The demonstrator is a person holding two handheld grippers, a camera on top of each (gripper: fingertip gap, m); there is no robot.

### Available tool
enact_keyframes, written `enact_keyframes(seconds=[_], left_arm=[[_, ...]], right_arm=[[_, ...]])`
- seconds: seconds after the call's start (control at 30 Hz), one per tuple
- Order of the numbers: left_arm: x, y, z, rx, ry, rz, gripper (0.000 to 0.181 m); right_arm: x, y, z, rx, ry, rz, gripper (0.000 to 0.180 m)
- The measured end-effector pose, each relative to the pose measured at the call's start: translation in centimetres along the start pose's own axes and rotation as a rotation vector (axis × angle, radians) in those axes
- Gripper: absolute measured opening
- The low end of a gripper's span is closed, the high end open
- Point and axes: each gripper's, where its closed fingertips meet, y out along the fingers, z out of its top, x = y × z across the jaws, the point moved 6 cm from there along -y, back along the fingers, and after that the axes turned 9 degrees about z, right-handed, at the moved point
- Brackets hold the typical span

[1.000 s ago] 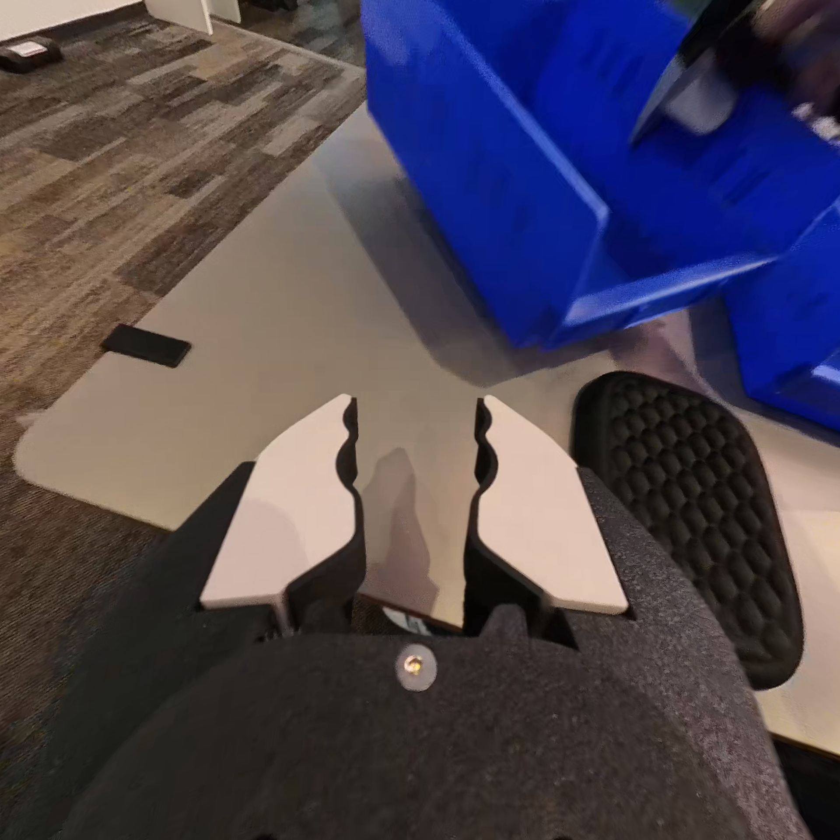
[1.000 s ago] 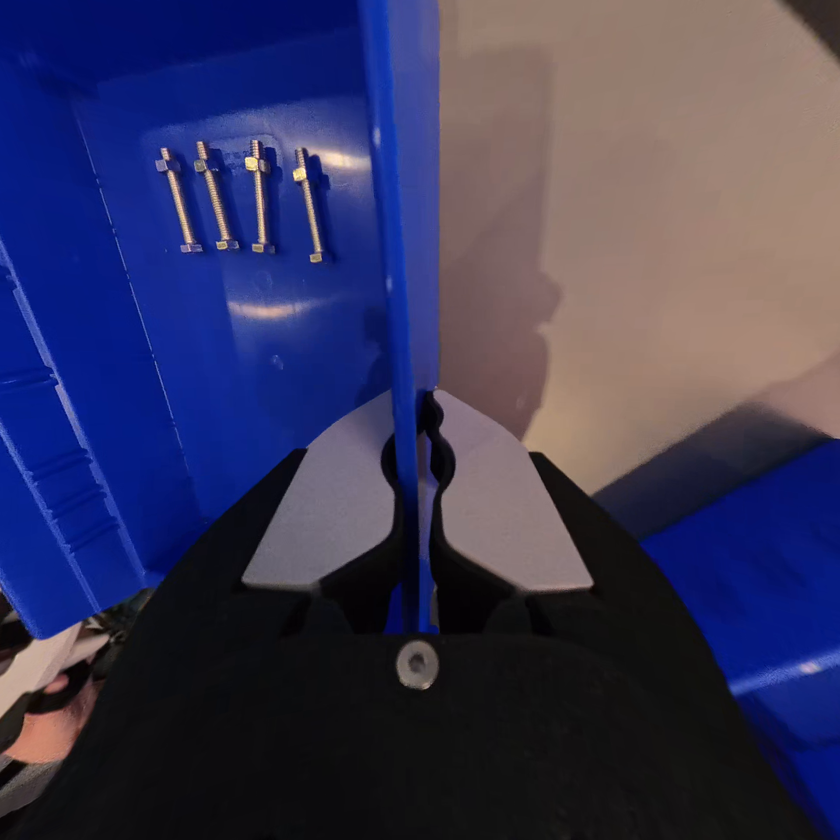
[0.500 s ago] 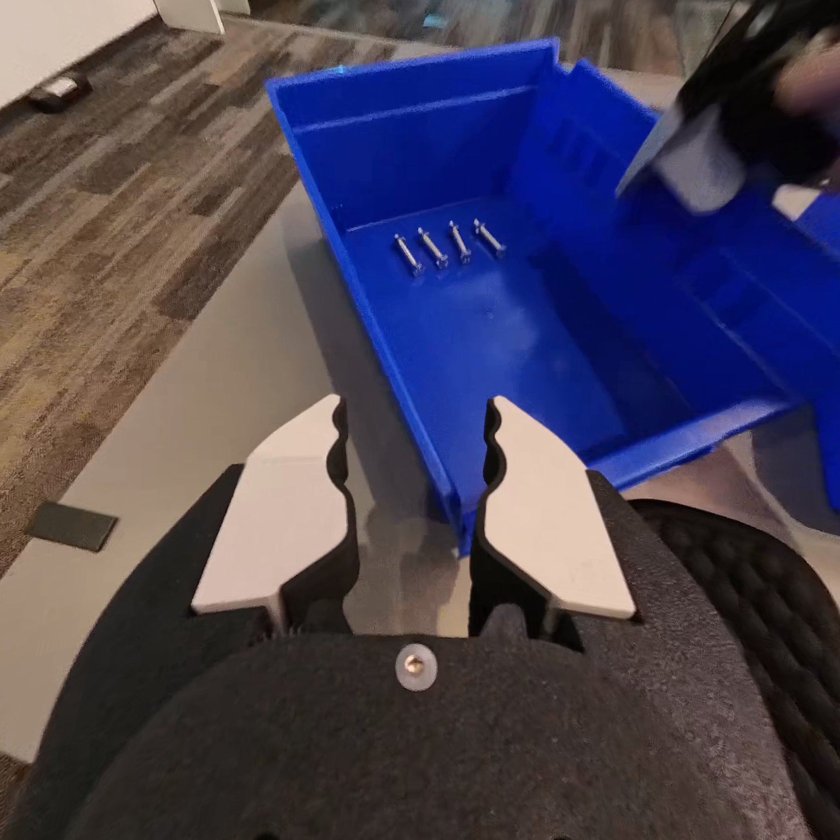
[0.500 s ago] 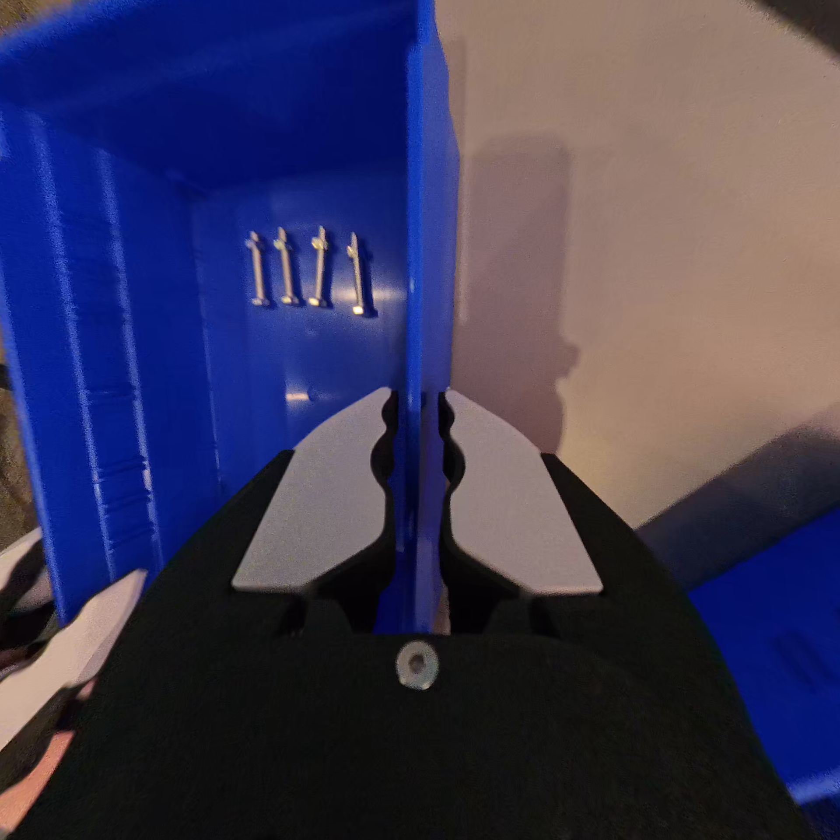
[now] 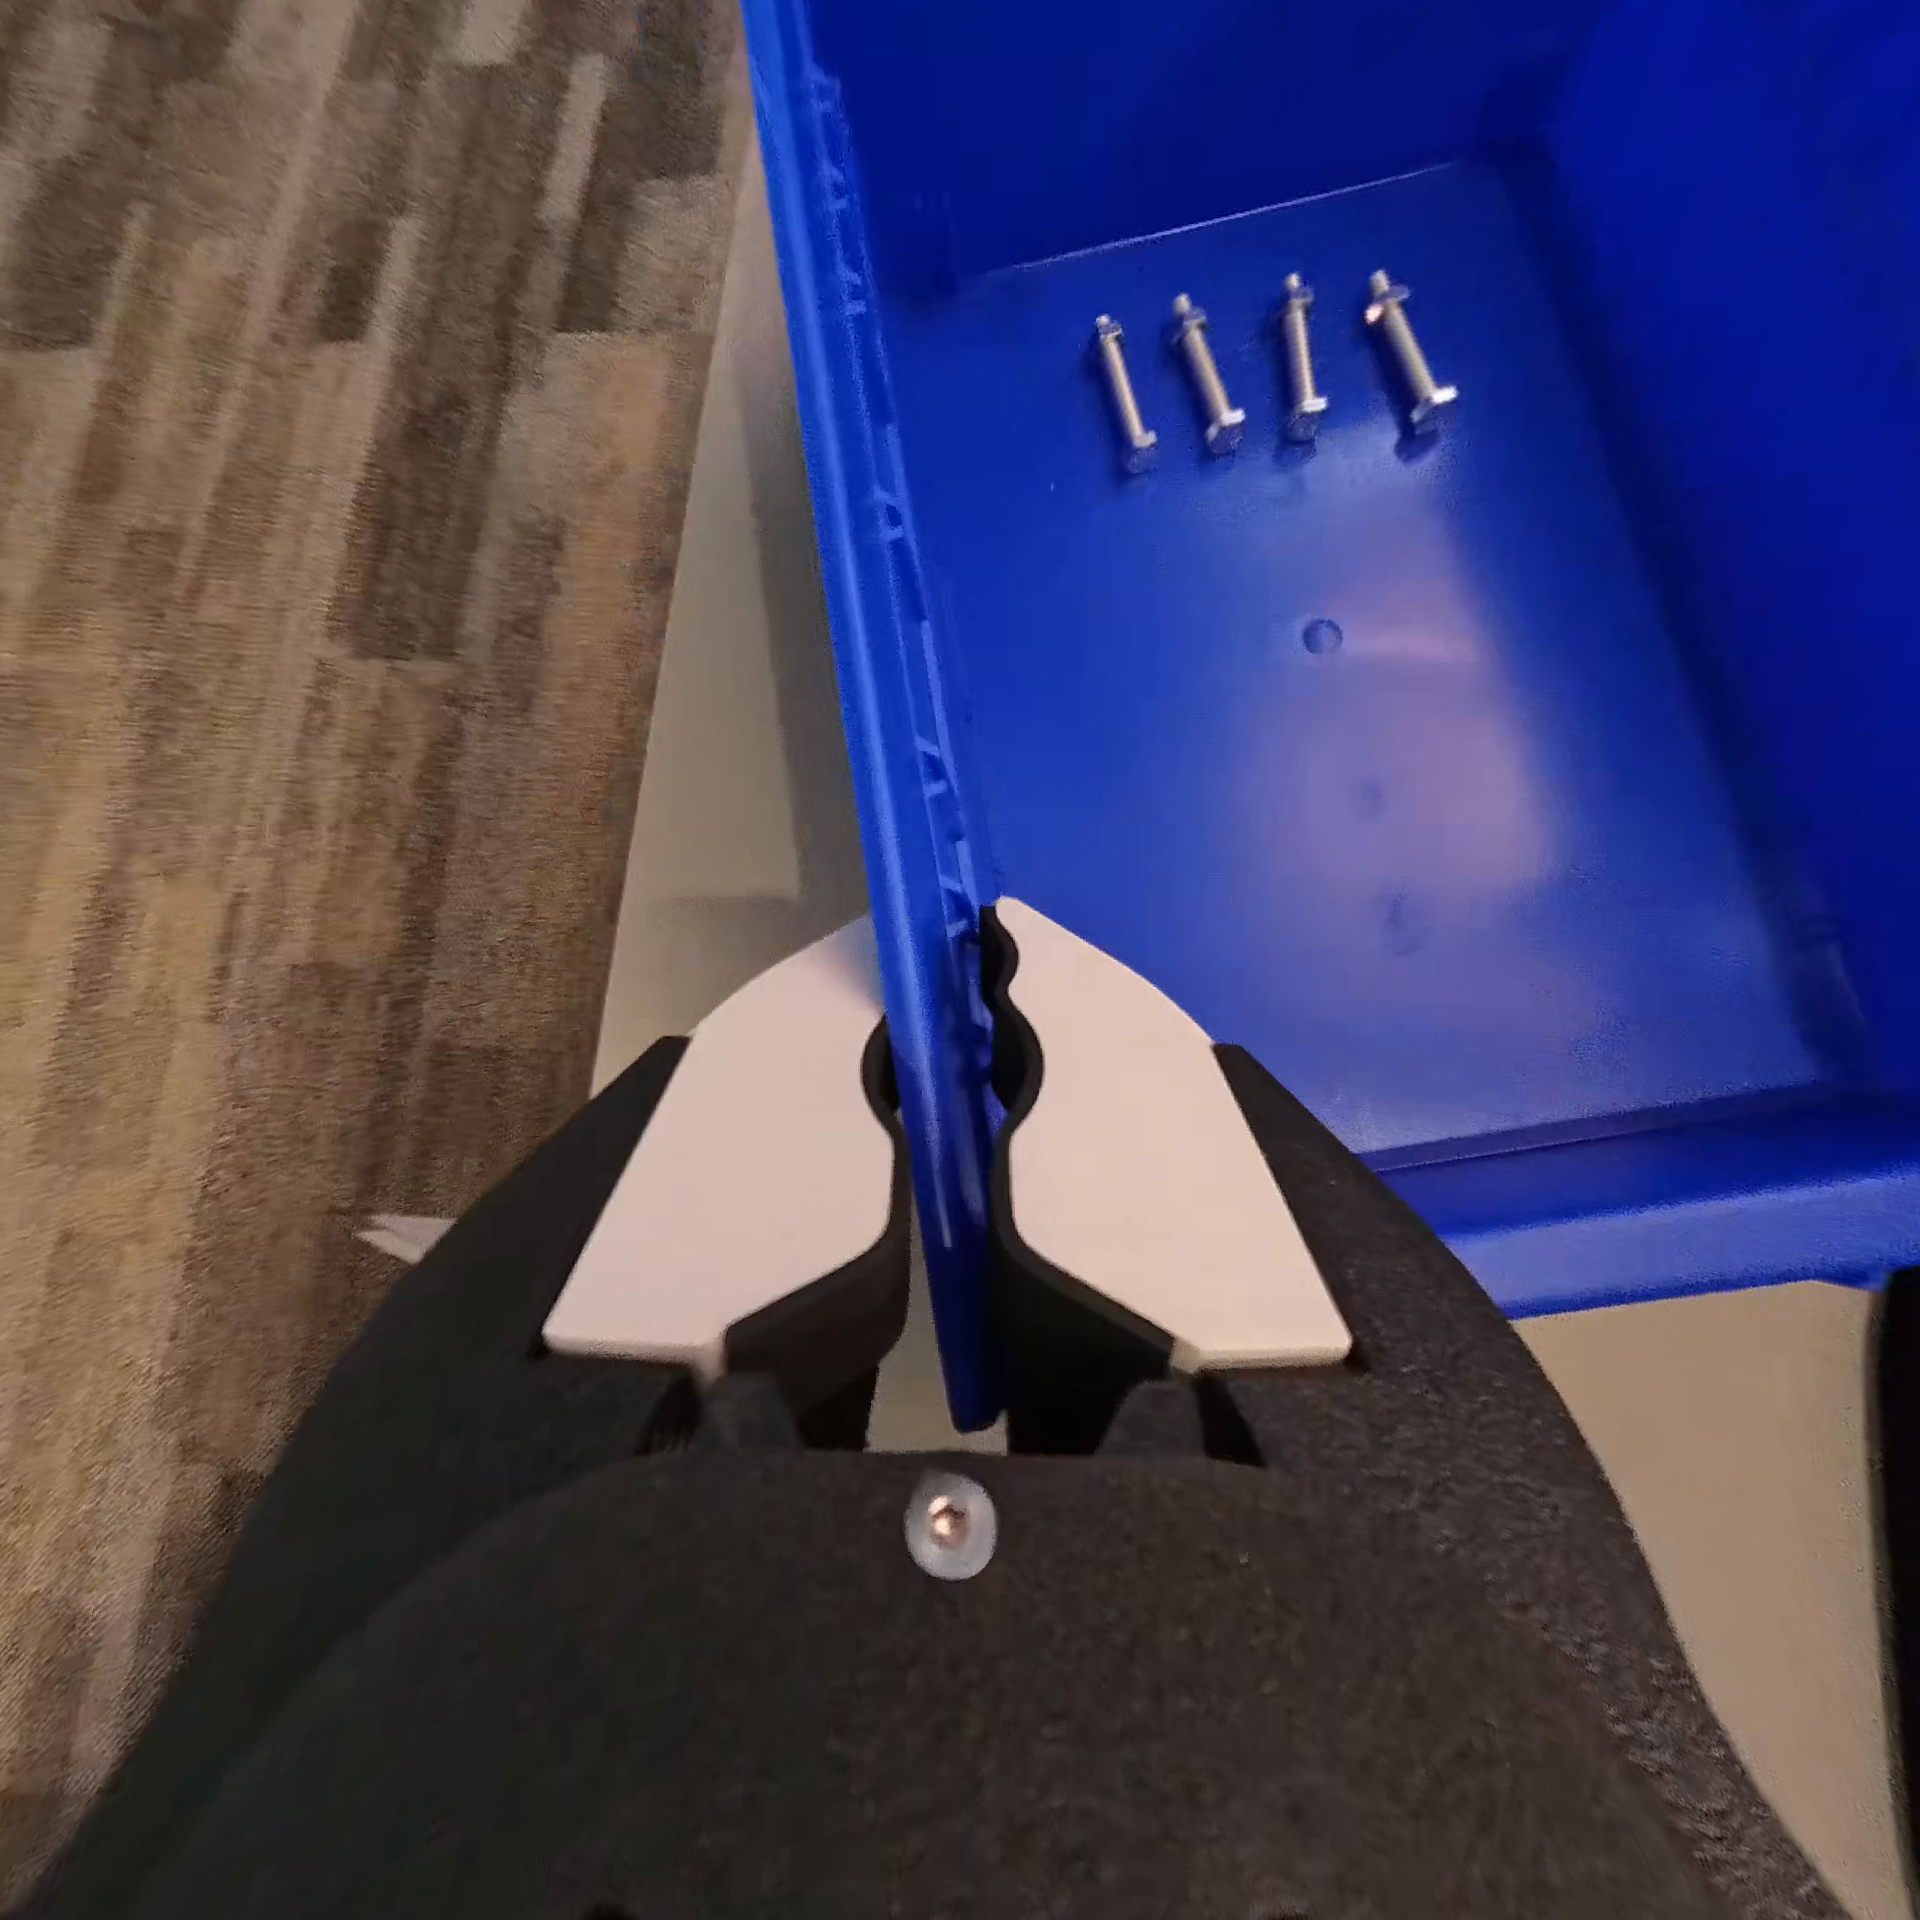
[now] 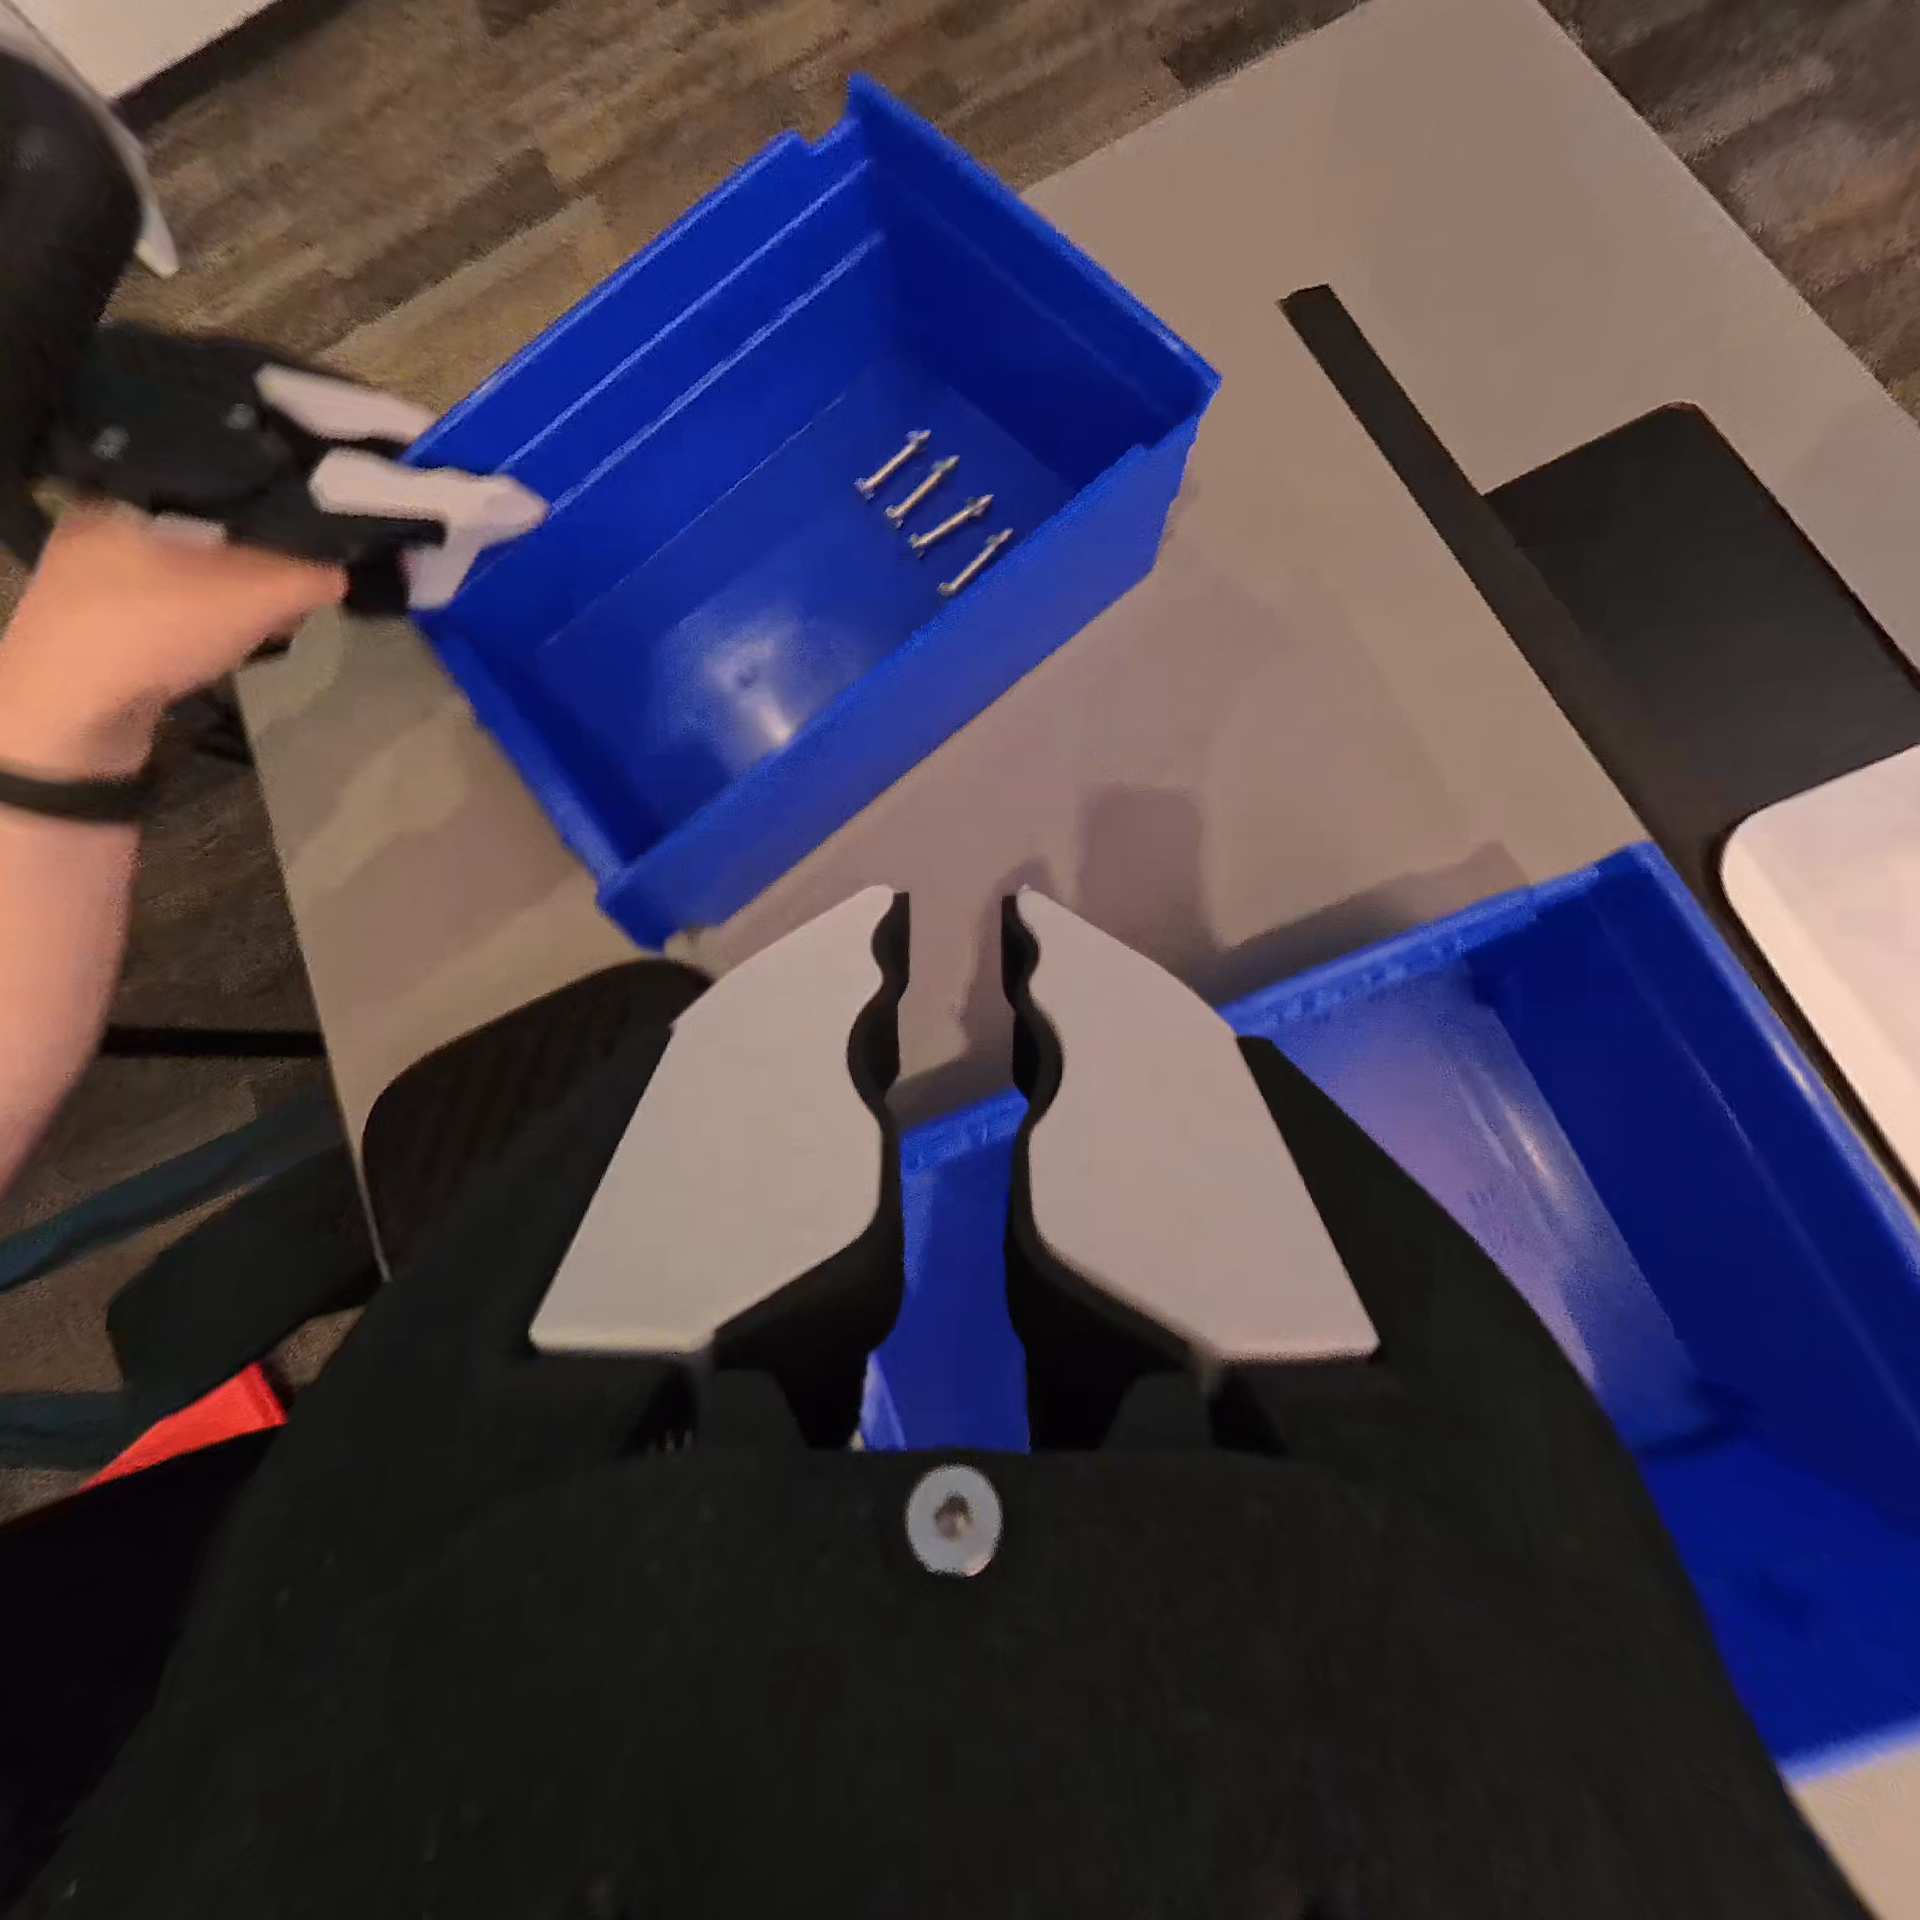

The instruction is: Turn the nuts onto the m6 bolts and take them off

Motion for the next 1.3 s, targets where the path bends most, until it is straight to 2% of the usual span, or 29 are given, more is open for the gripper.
enact_keyframes(seconds=[0.17,0.3,0.67,1.03,1.1,1.2,1.3], left_arm=[[-2.0,1.8,1.6,-0.032,0.119,-0.116,0.008],[-3.0,2.6,2.1,-0.049,0.125,-0.159,0.007],[-3.9,2.7,2.0,-0.041,0.138,-0.164,0.008],[-4.5,3.1,2.1,-0.016,0.135,-0.132,0.013],[-4.5,2.8,2.0,0.006,0.116,-0.143,0.041],[-4.8,1.3,2.7,0.11,0.026,-0.187,0.048],[-6.1,-0.5,3.5,0.199,-0.024,-0.14,0.052]], right_arm=[[-1.9,-5.2,-5.0,0.013,-0.047,0.015,0.014],[-2.6,-7.8,-9.1,-0.016,-0.063,-0.015,0.014],[0.5,-10.2,-17.4,-0.063,0.094,-0.106,0.015],[2.3,-10.8,-20.7,-0.054,0.22,-0.118,0.016],[2.8,-11.2,-20.9,-0.052,0.234,-0.152,0.017],[4.3,-12.3,-20.6,-0.047,0.263,-0.277,0.026],[6.1,-12.5,-19.5,0.001,0.341,-0.337,0.035]])
